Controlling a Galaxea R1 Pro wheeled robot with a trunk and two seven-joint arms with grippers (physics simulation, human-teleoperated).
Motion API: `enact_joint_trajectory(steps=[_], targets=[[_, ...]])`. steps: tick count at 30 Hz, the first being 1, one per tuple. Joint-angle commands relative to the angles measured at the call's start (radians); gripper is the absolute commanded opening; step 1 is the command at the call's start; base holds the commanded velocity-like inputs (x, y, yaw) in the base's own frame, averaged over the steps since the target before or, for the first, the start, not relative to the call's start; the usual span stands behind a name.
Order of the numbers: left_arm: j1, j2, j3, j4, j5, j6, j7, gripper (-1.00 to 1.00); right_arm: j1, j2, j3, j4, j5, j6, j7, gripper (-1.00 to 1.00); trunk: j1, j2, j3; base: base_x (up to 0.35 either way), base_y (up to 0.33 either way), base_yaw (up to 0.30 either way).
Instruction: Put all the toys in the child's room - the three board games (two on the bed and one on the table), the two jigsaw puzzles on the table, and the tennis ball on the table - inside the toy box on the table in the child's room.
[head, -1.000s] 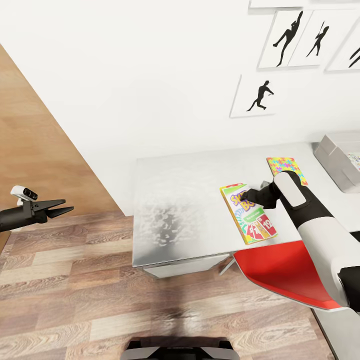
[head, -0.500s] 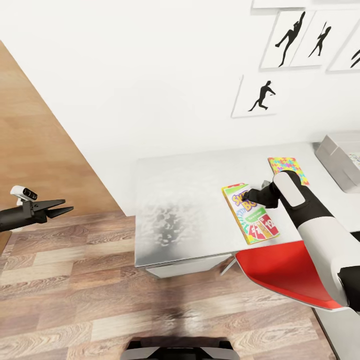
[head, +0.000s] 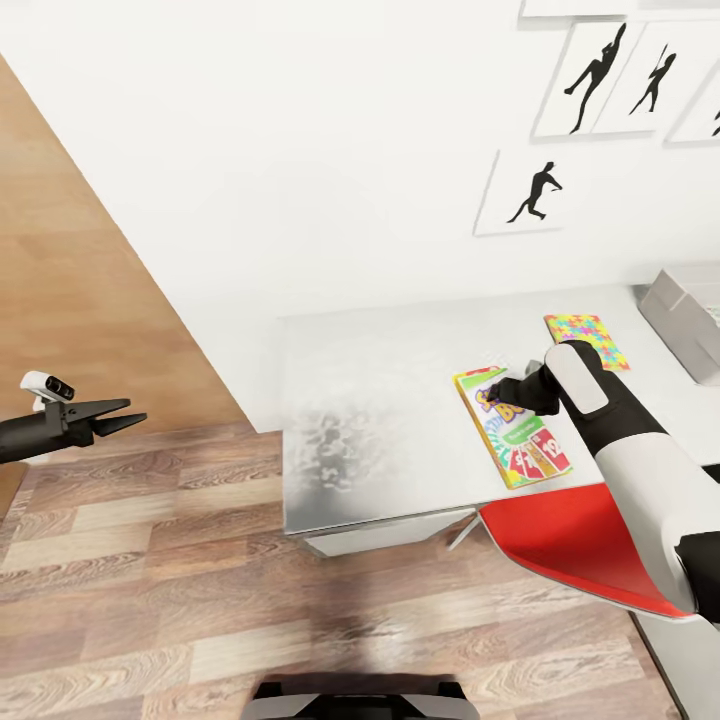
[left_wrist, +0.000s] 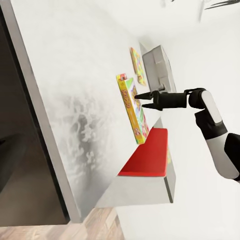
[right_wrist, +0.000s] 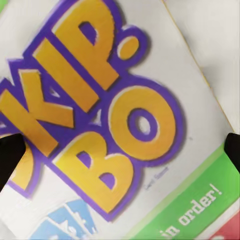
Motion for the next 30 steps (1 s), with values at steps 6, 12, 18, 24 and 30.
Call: enact_joint_trajectory(steps=[6, 12, 18, 24, 30], targets=[[-0.001, 0.001, -0.001, 0.000, 0.000, 0.010, -0.004, 1.00, 0.000, 0.000, 0.005, 0.002, -0.058, 0.000, -0.006, 1.00, 0.001, -0.001, -0.002, 0.000, 0.032, 0.000], [-0.001, 0.001, -0.001, 0.000, 0.000, 0.010, -0.004, 1.00, 0.000, 0.000, 0.005, 0.003, -0.058, 0.000, -0.006, 1.00, 0.001, -0.001, -0.002, 0.000, 0.005, 0.000], [-0.001, 0.000, -0.001, 0.000, 0.000, 0.011, -0.004, 1.00, 0.000, 0.000, 0.005, 0.003, -0.058, 0.000, -0.006, 1.00, 0.001, -0.001, -0.002, 0.000, 0.000, 0.000], [-0.001, 0.000, -0.001, 0.000, 0.000, 0.010, -0.004, 1.00, 0.000, -0.001, 0.005, 0.003, -0.058, 0.000, -0.006, 1.00, 0.001, -0.001, -0.002, 0.000, -0.018, 0.000], [-0.001, 0.000, -0.001, 0.000, 0.001, 0.010, -0.004, 1.00, 0.000, -0.002, 0.004, 0.003, -0.058, 0.000, -0.006, 1.00, 0.001, -0.001, -0.002, 0.000, -0.187, 0.000]])
